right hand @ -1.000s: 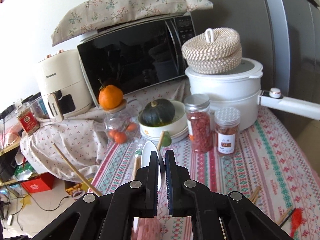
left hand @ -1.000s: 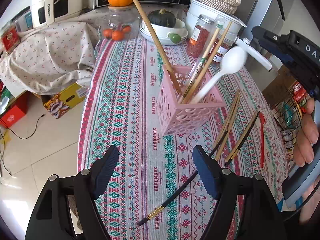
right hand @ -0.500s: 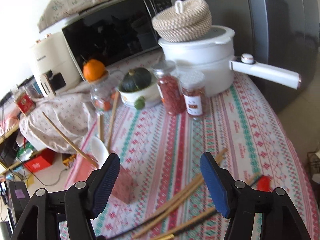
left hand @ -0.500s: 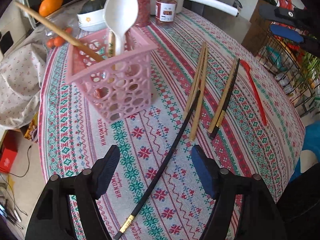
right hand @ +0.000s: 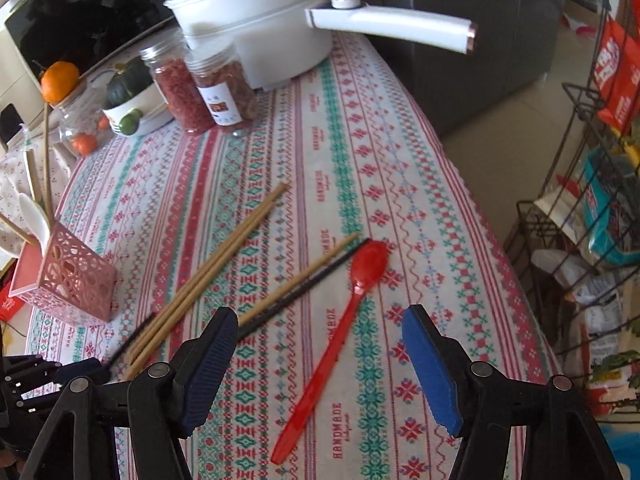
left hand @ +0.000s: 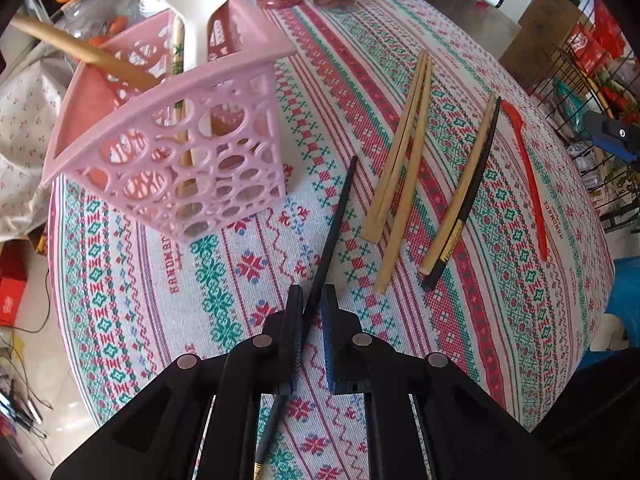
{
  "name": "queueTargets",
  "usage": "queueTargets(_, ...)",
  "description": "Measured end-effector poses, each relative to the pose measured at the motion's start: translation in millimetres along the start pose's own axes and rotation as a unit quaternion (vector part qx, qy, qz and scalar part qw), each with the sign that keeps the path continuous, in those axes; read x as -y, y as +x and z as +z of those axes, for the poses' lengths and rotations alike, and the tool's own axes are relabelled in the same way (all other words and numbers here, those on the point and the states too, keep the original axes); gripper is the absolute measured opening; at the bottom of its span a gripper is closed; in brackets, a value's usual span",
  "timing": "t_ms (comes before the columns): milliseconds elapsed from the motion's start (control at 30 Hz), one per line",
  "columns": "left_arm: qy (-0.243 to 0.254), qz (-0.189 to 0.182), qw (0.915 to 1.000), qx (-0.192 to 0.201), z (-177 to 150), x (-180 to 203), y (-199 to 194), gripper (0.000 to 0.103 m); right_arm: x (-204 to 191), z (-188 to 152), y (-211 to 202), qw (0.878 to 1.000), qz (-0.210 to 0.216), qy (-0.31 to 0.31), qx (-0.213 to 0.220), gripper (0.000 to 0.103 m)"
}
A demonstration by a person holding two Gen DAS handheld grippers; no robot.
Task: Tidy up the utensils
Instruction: 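Grasp the black chopstick with the left tool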
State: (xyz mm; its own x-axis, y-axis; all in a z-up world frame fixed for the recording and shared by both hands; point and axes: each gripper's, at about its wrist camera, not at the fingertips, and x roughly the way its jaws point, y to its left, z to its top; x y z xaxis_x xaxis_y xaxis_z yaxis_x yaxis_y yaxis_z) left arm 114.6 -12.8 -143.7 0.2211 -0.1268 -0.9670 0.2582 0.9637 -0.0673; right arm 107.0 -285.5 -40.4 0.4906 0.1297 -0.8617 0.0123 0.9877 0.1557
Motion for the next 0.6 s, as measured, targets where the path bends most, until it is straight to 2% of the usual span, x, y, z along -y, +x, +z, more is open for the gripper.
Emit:
queueTargets(67, 0.006, 0.000, 1.0000, -0.008, -1, -2, -4, 0.007, 7, 0, 5, 1.000, -0.001, 0.017, -0.016, 0.073)
queueTargets(267, -0.017, -0.041, 0.9989, -0.013, 2, -11, -8, 0.008, 12, 5, 20, 0.999, -0.010, 0.025, -0.040, 0.073)
queueTargets(333, -0.016, -0.037, 0.9990, -0.021, 9, -5, 1, 0.008, 11, 6, 26, 0.998, -0.015, 0.024, -0.047, 0.073)
queueTargets(600, -0.022, -0.016, 0.9996, -0.004, 10, 1, 2, 0.006, 24, 12, 49, 0.996, -0.032, 0.048, -0.069, 0.073)
